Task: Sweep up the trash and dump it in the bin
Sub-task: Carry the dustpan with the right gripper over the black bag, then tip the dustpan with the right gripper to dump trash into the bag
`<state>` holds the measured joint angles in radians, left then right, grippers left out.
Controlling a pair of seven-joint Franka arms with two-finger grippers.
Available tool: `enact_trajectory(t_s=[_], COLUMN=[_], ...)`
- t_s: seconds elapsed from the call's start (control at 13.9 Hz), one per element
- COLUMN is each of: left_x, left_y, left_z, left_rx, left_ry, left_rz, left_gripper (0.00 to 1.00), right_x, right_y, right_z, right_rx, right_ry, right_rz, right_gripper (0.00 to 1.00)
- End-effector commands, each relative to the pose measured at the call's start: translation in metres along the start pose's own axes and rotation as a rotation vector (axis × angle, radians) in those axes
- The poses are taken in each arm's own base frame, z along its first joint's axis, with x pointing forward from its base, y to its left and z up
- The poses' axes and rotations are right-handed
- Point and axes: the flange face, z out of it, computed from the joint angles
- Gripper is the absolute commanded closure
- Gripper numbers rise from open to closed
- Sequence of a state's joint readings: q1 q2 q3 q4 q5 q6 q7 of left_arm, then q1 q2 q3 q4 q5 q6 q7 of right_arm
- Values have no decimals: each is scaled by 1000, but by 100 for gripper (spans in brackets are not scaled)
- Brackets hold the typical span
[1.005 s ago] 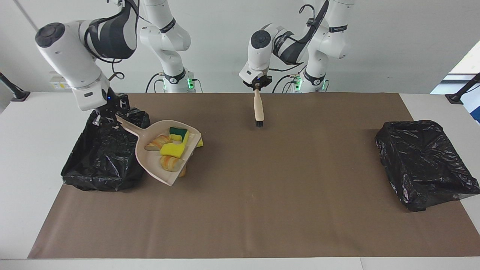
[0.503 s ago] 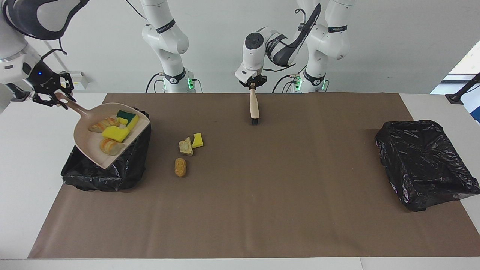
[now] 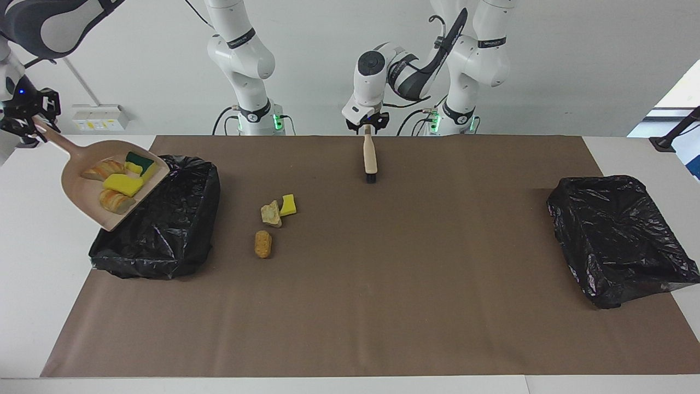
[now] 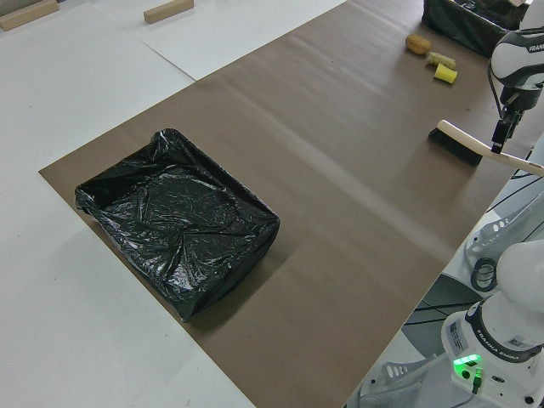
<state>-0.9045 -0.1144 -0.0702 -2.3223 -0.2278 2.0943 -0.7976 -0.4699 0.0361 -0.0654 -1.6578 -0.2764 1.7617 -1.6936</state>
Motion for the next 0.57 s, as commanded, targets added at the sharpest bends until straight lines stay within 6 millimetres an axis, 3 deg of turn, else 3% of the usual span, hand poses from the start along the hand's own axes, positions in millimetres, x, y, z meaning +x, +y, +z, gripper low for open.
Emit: enact_trajectory(t_s=[0.0,0.22,0.29,0.5], left_x=[55,119,132,159], left_y=[-17,-72,-89,-150], left_z=[-60,-139,-167,-249], left_rx=[47,28,35,59], left_ry=[86,189,193,234], left_rz=[44,114,138,172], left_gripper=[0,0,0,0], right_x=[26,57,67,65], right_y=[3,6,7,7], right_z=[-3,-9,-12,-13], right_rx=[-16,-21,-24,-20], right_ry=[-112,-185,-203,-225], right_rz=[-19,-23,-44,-48], right_gripper=[100,100,100,100])
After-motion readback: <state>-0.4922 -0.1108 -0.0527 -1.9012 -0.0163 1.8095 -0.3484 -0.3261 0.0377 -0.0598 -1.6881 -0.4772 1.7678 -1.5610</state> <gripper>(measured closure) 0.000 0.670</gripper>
